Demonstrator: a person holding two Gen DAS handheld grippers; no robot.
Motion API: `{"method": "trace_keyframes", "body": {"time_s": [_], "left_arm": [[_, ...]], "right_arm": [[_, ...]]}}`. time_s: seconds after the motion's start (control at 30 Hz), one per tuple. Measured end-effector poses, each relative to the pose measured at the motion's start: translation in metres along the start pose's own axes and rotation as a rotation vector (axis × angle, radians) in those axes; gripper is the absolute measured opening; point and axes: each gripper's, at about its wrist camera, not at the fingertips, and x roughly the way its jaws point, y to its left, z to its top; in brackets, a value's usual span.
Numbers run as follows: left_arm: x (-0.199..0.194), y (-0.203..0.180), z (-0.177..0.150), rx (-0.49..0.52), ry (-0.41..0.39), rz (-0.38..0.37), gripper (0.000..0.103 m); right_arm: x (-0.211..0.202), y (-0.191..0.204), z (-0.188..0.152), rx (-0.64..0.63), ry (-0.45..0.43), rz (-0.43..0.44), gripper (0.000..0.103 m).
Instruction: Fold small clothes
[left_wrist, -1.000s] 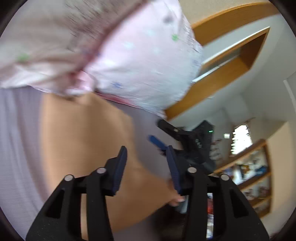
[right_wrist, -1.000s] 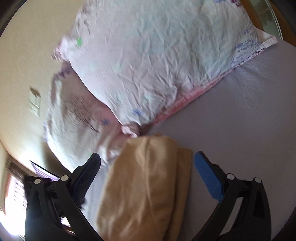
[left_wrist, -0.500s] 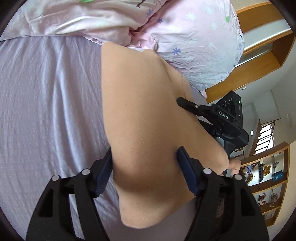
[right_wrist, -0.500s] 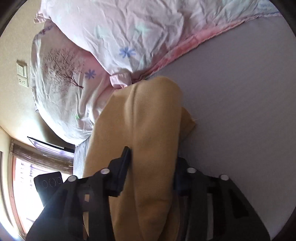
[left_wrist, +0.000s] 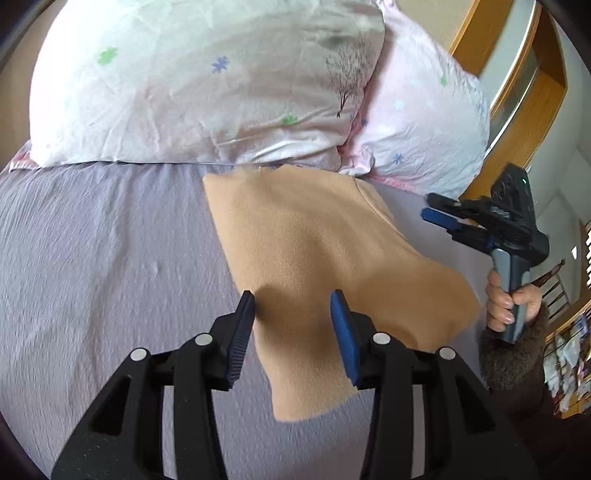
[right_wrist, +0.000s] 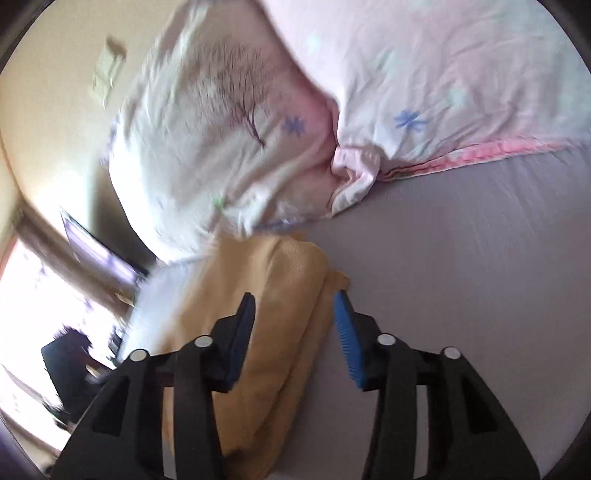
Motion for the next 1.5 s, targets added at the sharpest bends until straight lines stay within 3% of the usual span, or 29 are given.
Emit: {"method": "trace_keyframes", "body": {"time_s": [0.13, 0.23, 0.33, 0.37, 0.4, 0.43, 0.53, 0.63, 0.67, 0.7, 0.73, 0.77, 0.8, 0.93, 1.1, 1.2, 1.5], "left_arm": [[-0.026, -0.008, -0.010, 0.049, -0.080, -0.045, 0.056], [-0.025, -0.029, -0.012, 0.103, -0.081, -0.096, 0.061], [-0.016, -0.041, -0.014, 0.119, -0.068, -0.134, 0.064], [-0.012, -0.043, -0.017, 0.125, -0.054, -0.139, 0.065], [-0.008, -0.044, -0.019, 0.128, -0.040, -0.131, 0.066], [-0.003, -0.044, -0.021, 0.129, -0.023, -0.117, 0.066], [0.004, -0.044, -0.032, 0.113, 0.051, -0.110, 0.066], [-0.003, -0.045, -0.042, 0.112, 0.055, -0.111, 0.069], [-0.010, -0.045, -0.045, 0.102, 0.049, -0.129, 0.072], [-0.015, -0.046, -0.049, 0.096, 0.042, -0.136, 0.079], [-0.022, -0.046, -0.053, 0.088, 0.033, -0.127, 0.090], [-0.030, -0.047, -0.059, 0.078, 0.021, -0.099, 0.095], [-0.034, -0.048, -0.063, 0.071, 0.016, -0.067, 0.101], [-0.027, -0.052, -0.079, 0.048, 0.095, 0.145, 0.101], [-0.002, -0.052, -0.083, 0.041, 0.173, 0.256, 0.101], [0.008, -0.053, -0.083, 0.060, 0.186, 0.310, 0.101], [0.018, -0.050, -0.091, 0.060, 0.212, 0.344, 0.101]], "right_arm": [[-0.025, 0.018, -0.049, 0.007, 0.051, 0.018, 0.049], [-0.025, 0.028, -0.086, -0.004, 0.089, 0.033, 0.049], [-0.011, 0.044, -0.102, -0.055, 0.080, 0.010, 0.047], [-0.006, 0.047, -0.106, -0.071, 0.078, -0.019, 0.041], [-0.003, 0.045, -0.109, -0.074, 0.087, -0.058, 0.008], [0.002, 0.038, -0.110, -0.042, 0.108, -0.103, 0.006], [0.003, 0.013, -0.116, 0.079, 0.126, -0.111, 0.006], [-0.007, 0.025, -0.124, 0.036, 0.100, -0.115, 0.007], [-0.010, 0.032, -0.124, 0.008, 0.083, -0.128, 0.012], [-0.013, 0.040, -0.127, -0.024, 0.065, -0.153, 0.030], [-0.022, 0.049, -0.132, -0.060, 0.040, -0.184, 0.069], [-0.026, 0.054, -0.135, -0.083, 0.019, -0.213, 0.091], [-0.030, 0.058, -0.137, -0.109, -0.008, -0.238, 0.102], [-0.025, 0.084, -0.147, -0.221, -0.018, -0.342, 0.102], [0.010, 0.099, -0.161, -0.335, 0.063, -0.656, 0.102], [0.019, 0.095, -0.166, -0.331, 0.089, -0.643, 0.102], [0.037, 0.087, -0.171, -0.311, 0.133, -0.707, 0.102]]}}
